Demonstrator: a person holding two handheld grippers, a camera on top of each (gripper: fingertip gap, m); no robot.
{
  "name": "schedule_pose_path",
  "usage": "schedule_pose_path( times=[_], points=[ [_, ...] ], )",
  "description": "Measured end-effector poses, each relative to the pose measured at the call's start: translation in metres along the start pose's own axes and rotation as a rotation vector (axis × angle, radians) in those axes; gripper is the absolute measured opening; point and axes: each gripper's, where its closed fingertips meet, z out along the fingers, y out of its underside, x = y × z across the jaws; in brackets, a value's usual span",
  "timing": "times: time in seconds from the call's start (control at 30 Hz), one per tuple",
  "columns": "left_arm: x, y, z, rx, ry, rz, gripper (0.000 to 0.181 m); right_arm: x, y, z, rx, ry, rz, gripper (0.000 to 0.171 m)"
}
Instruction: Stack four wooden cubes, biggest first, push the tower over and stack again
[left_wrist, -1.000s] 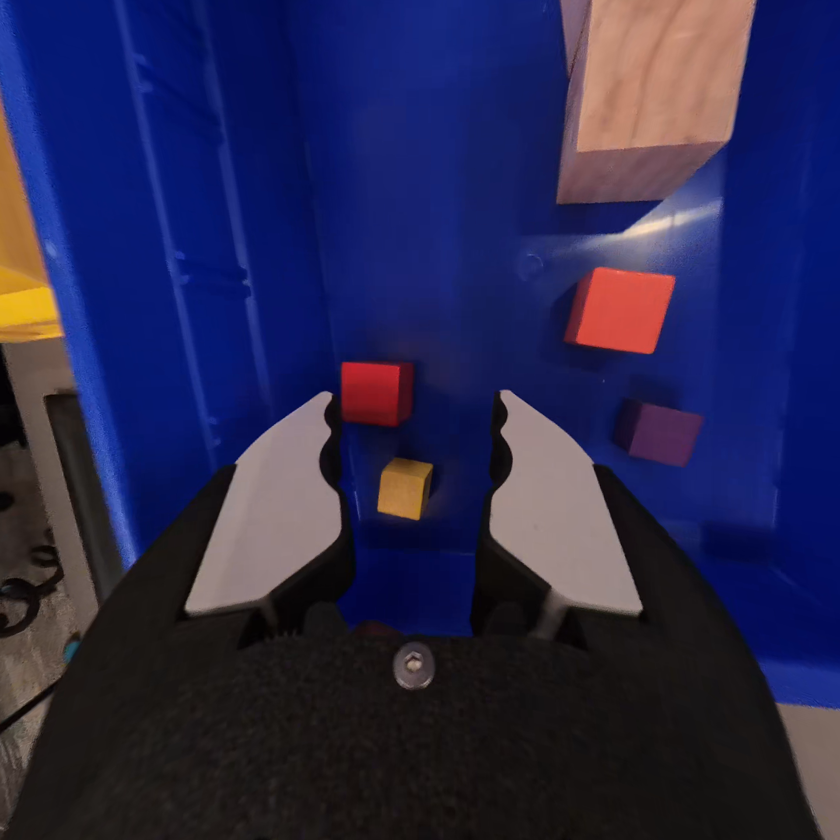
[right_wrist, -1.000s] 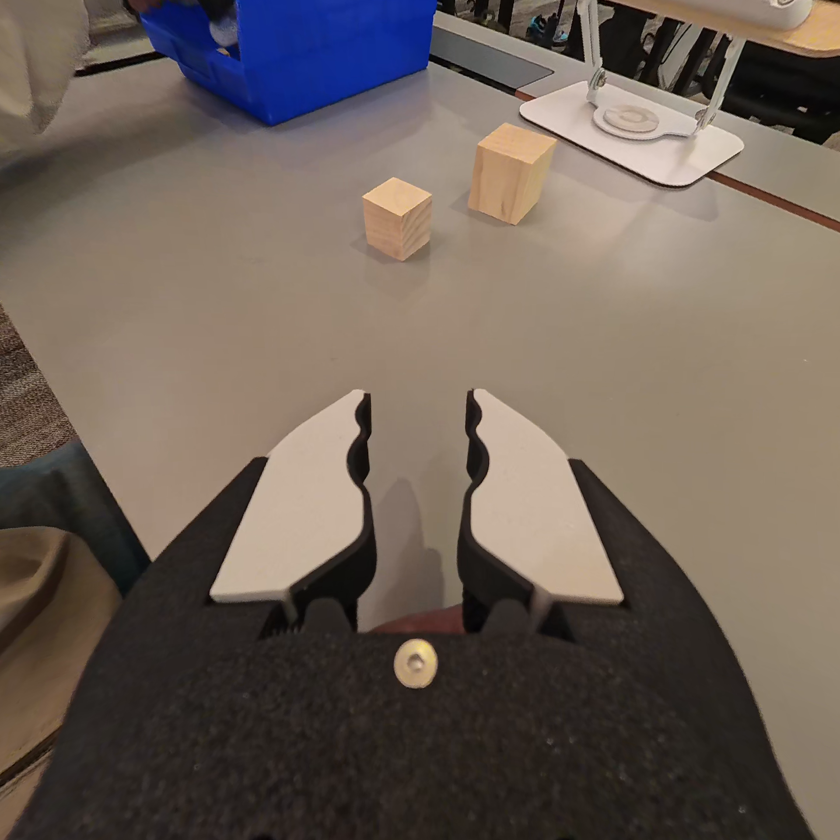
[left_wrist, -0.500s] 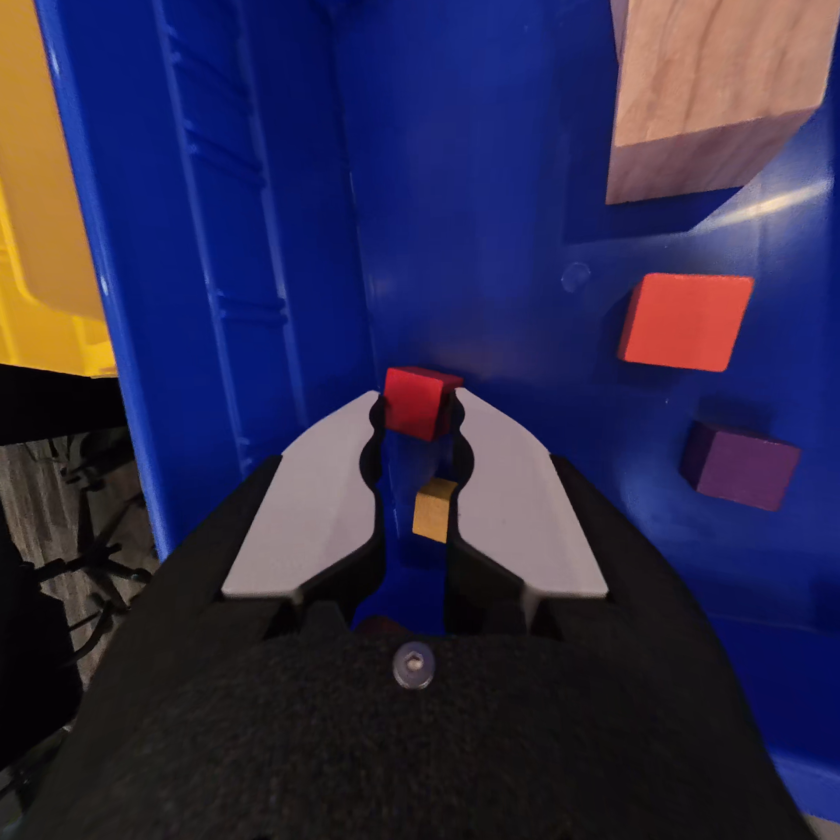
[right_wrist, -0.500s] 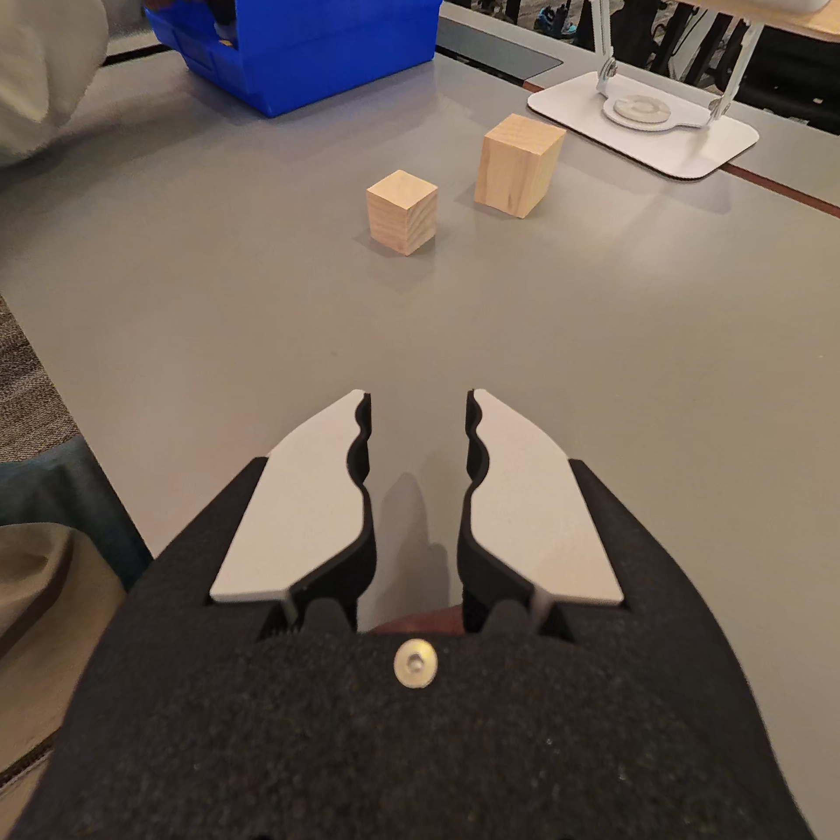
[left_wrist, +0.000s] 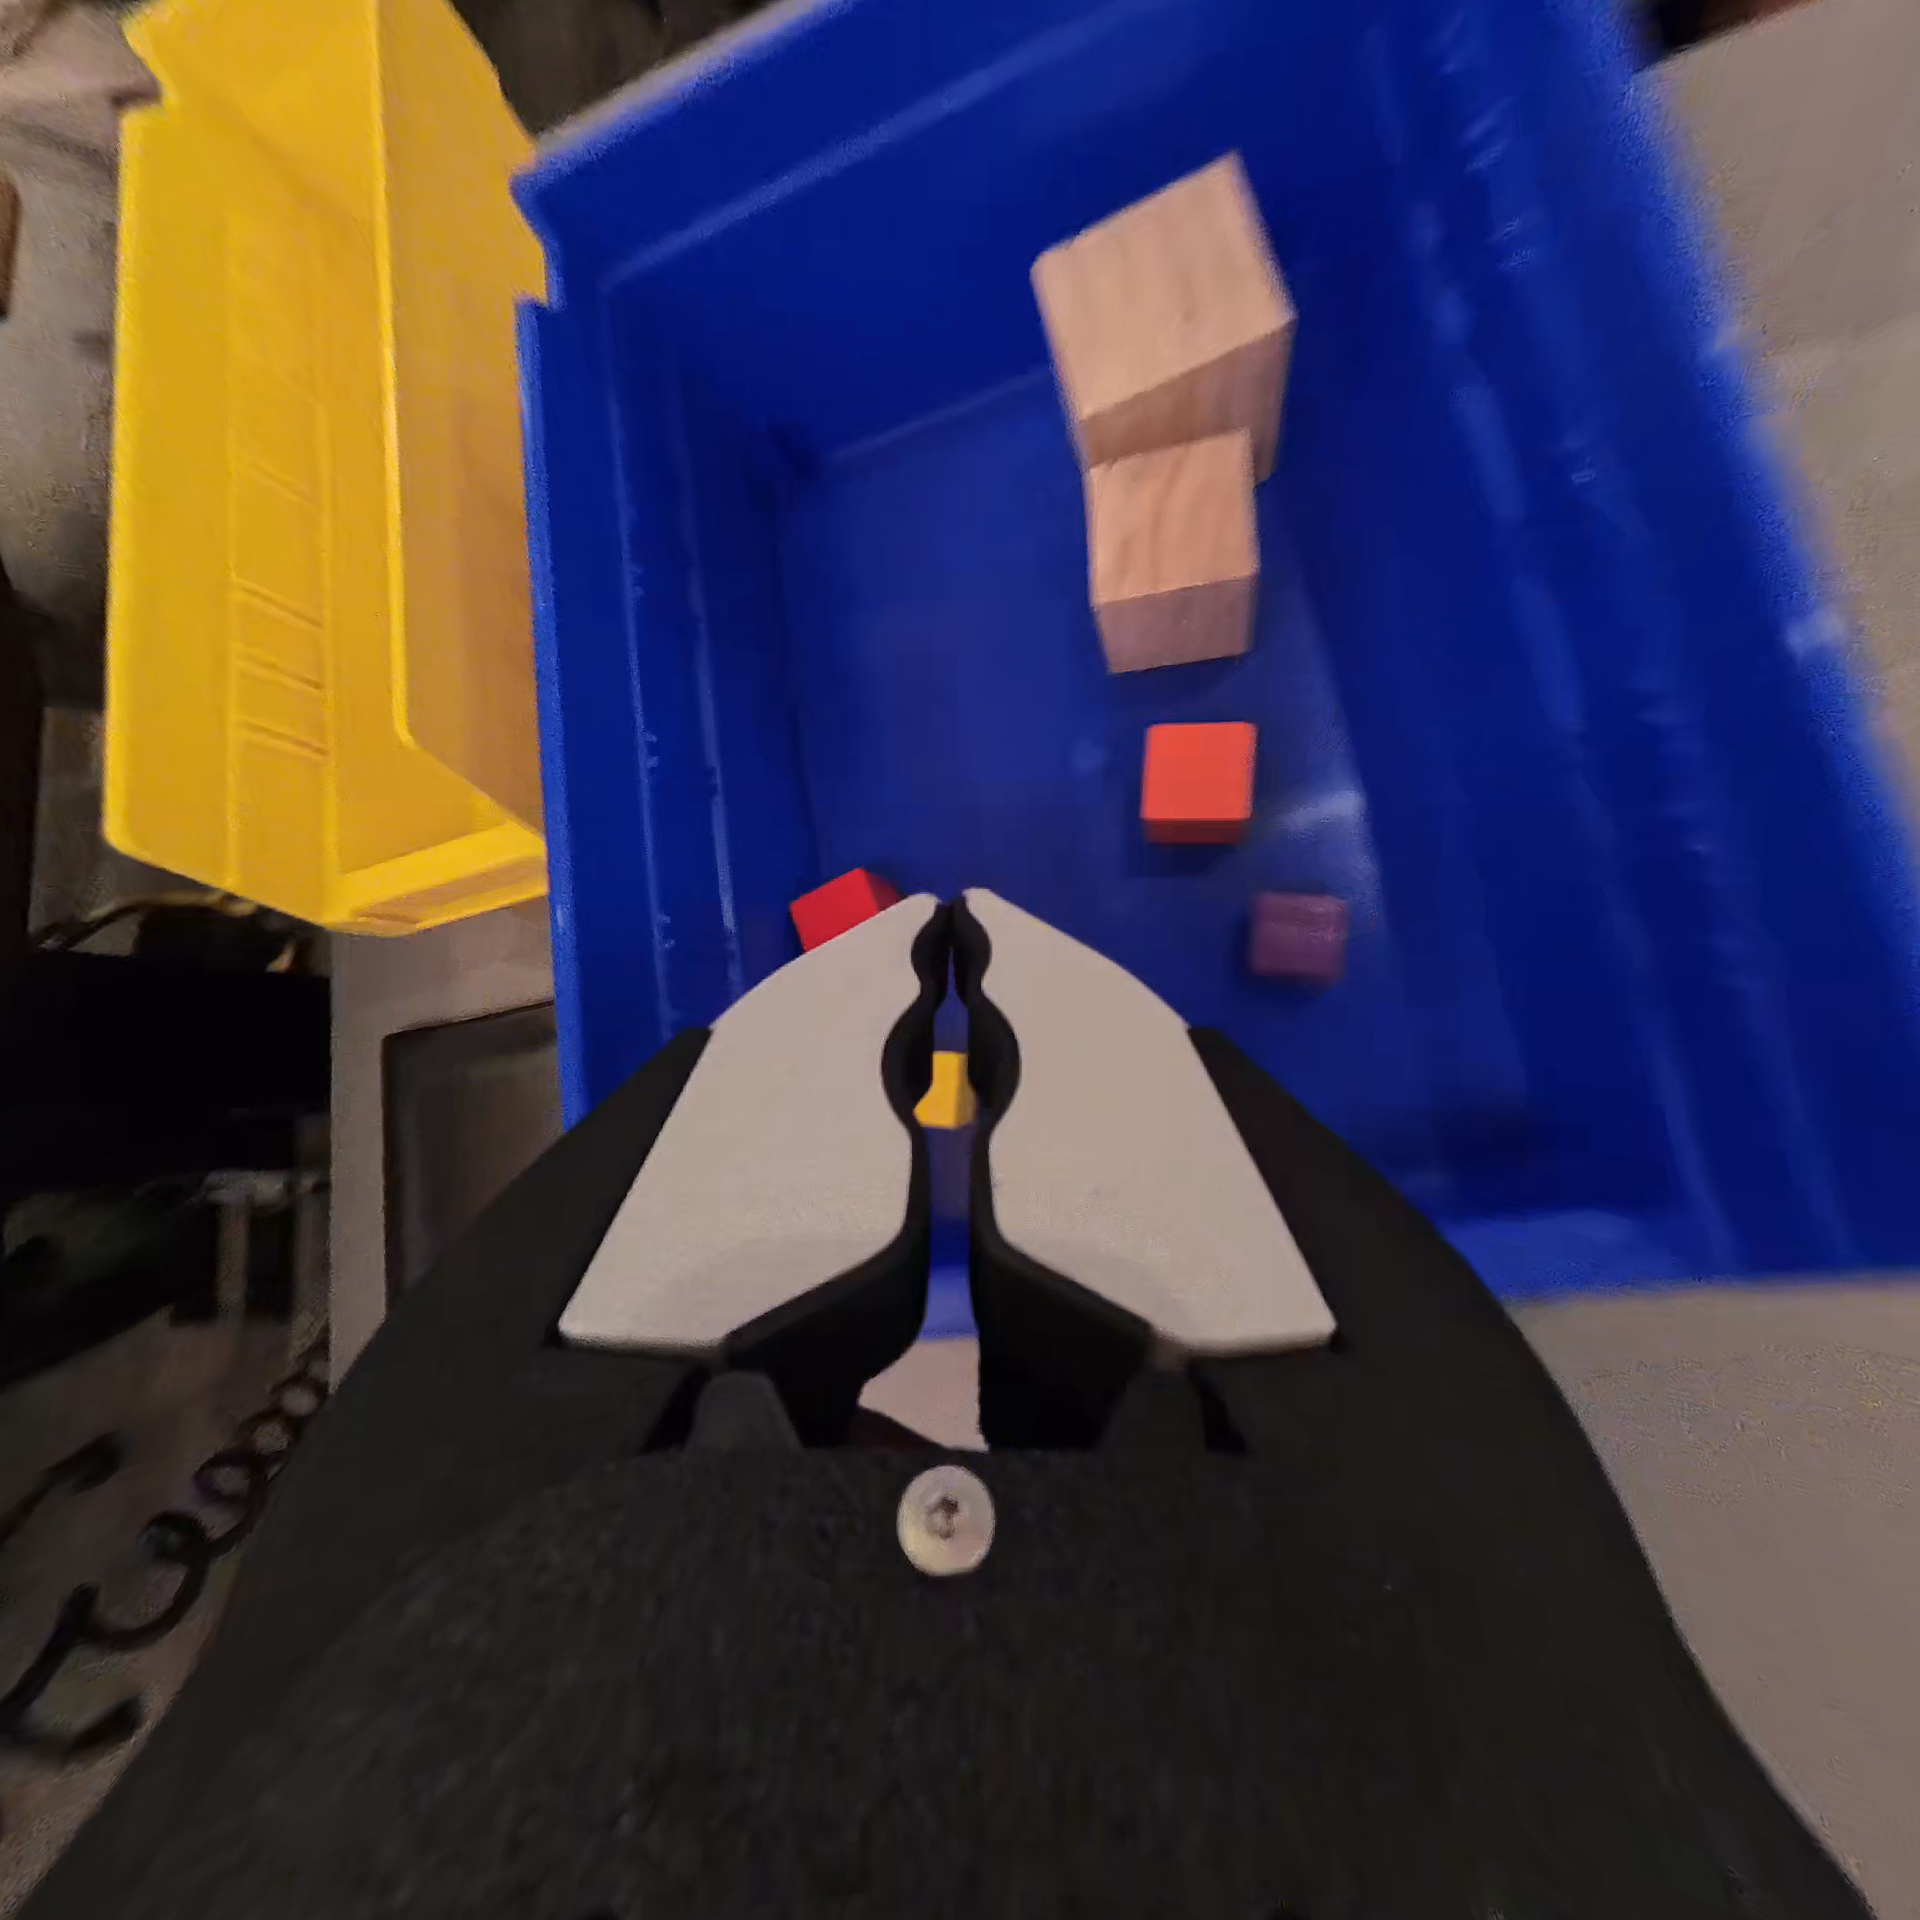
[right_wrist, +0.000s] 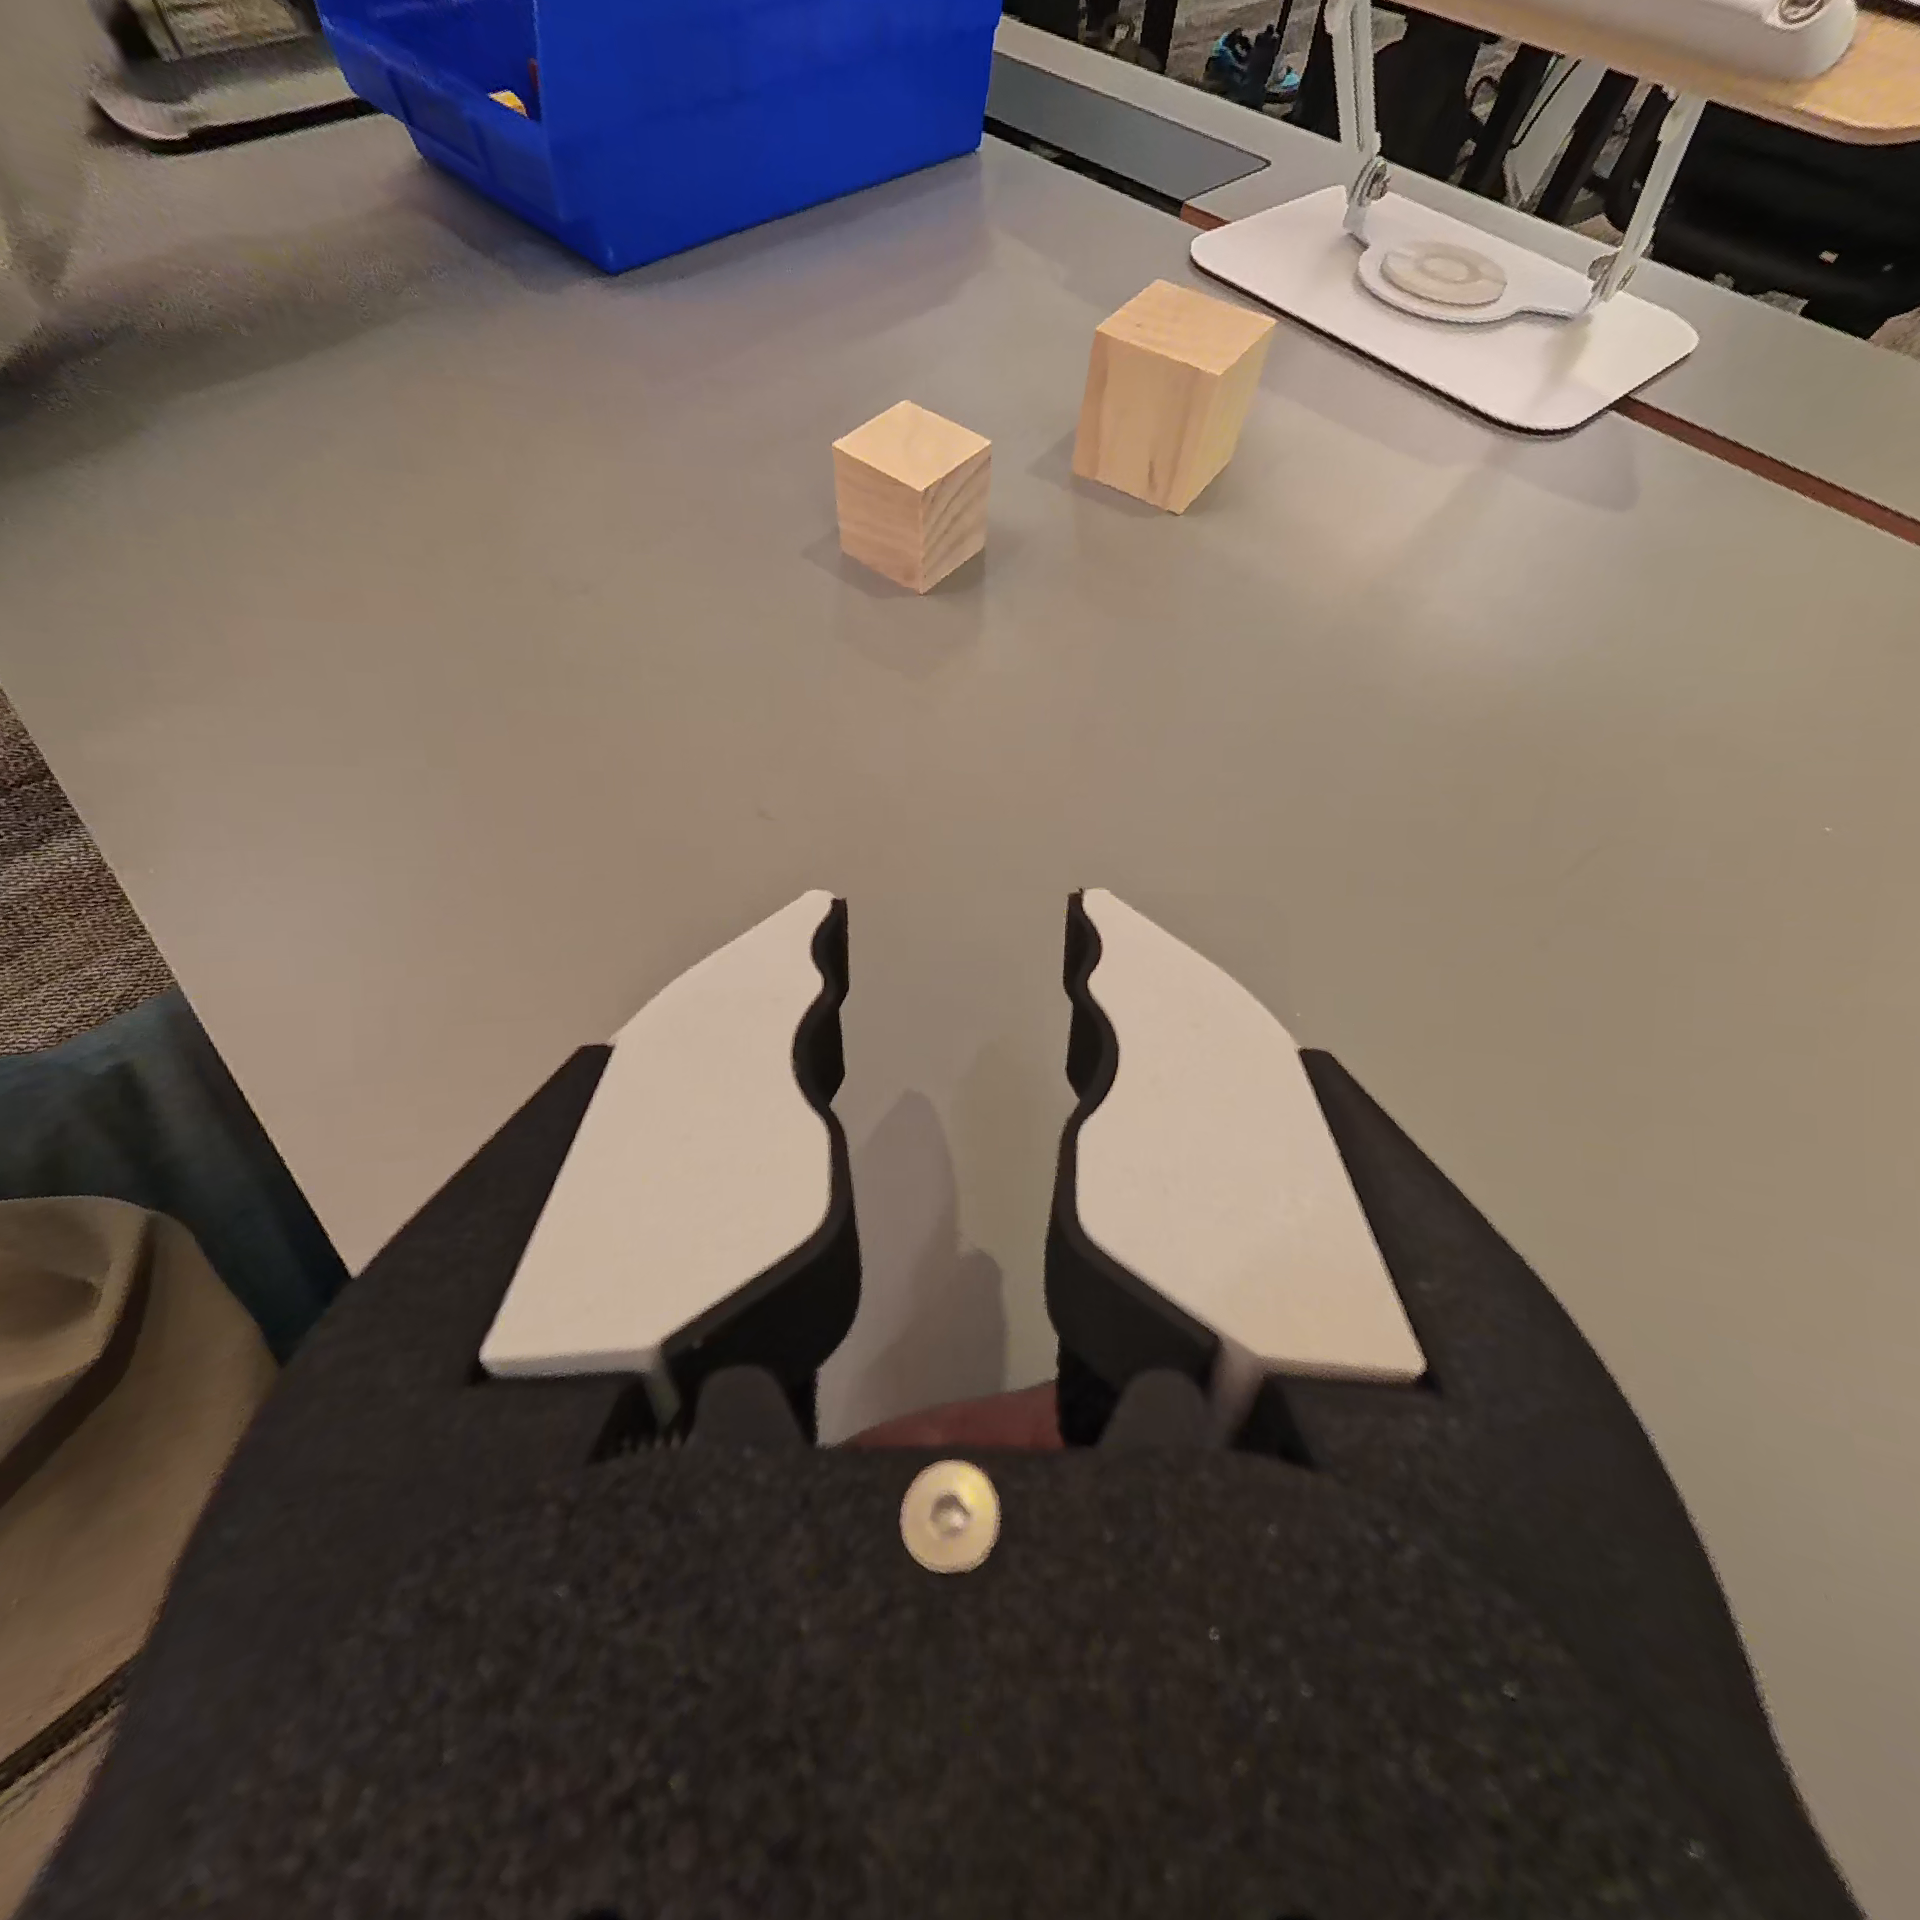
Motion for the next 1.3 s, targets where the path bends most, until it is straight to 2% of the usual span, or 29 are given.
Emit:
schedule_pose_path(
  times=[0.03,0.1,0.17,0.27,0.37,0.47,0.57,0.63,0.7,0.87,0.97,1.3],
  points=[
    [0.004,-0.002,-0.019,0.049,0.018,-0.004,0.001,0.0,0.0,0.0,0.001,0.0,0.002,0.04],
    [0.013,-0.002,-0.055,0.16,0.026,0.008,0.024,0.0,0.001,0.002,-0.002,-0.006,0.007,0.04],
    [0.03,0.01,-0.081,0.215,0.053,0.089,0.038,0.0,0.004,0.003,-0.009,-0.006,0.006,0.04],
    [0.038,0.03,-0.096,0.18,-0.004,0.303,0.055,-0.001,0.006,0.006,-0.012,-0.016,0.014,0.04],
    [0.034,0.04,-0.094,0.055,-0.023,0.497,0.066,-0.004,0.008,0.009,-0.018,-0.026,0.011,0.04],
    [0.028,0.032,-0.078,-0.046,0.013,0.673,0.067,-0.006,0.008,0.01,-0.021,-0.027,0.006,0.04],
    [0.001,0.032,-0.043,-0.259,0.002,0.906,0.066,-0.004,0.013,0.013,-0.037,-0.022,0.007,0.04],
    [-0.008,0.035,-0.019,-0.377,0.056,1.024,0.054,-0.003,0.016,0.015,-0.046,-0.018,0.007,0.04],
    [-0.02,0.036,0.002,-0.479,0.072,1.103,0.053,-0.002,0.017,0.016,-0.053,-0.013,0.007,0.04],
    [-0.019,0.038,0.045,-0.584,0.154,1.068,0.057,-0.002,0.017,0.018,-0.068,-0.002,-0.01,0.04],
    [-0.026,0.044,0.062,-0.63,0.149,1.058,0.057,-0.002,0.016,0.018,-0.064,-0.008,-0.008,0.04],
    [-0.029,0.058,0.082,-0.664,0.147,1.012,0.049,0.004,0.024,0.021,-0.071,-0.022,0.023,0.04]
  ],
)
